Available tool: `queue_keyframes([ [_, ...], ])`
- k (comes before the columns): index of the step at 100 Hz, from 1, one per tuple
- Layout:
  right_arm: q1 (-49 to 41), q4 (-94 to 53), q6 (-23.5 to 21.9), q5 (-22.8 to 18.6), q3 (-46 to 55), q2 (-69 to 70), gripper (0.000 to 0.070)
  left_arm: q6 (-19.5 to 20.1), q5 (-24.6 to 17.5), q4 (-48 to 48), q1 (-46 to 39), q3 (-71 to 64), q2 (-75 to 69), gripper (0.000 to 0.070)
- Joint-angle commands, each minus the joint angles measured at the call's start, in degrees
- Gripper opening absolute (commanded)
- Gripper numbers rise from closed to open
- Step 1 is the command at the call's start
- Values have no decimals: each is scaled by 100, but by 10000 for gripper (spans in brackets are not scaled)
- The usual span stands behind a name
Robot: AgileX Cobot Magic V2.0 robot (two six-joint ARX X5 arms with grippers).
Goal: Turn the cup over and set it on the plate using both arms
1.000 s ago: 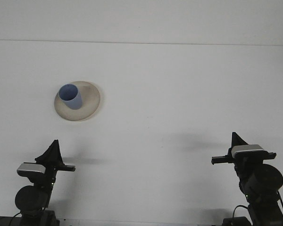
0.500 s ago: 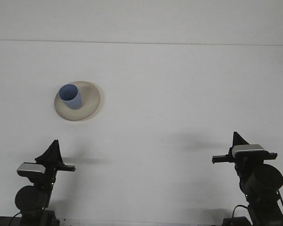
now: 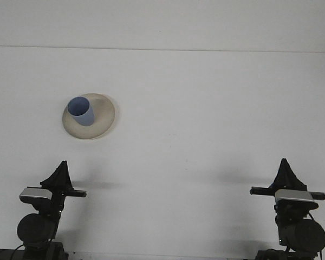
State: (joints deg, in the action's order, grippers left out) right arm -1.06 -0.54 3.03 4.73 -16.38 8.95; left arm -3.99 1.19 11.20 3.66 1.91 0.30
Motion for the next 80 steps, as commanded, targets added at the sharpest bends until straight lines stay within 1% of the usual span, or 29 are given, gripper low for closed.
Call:
queue_keyframes([
  [1, 87, 81, 7, 0, 170, -280, 0, 2, -13, 87, 7, -111, -11, 12],
  [17, 280, 50, -4, -2, 579, -907, 0, 4, -13, 87, 7, -111, -11, 12],
  [52, 289, 192, -26, -24, 1115, -887, 0, 4, -13, 81, 7, -111, -11, 12],
  [73, 289, 837, -28, -26, 1572, -890, 0, 4, -13, 87, 7, -111, -11, 12],
  [80, 286, 780, -26, -22, 1567, -890, 0, 4, -13, 83, 7, -111, -11, 12],
])
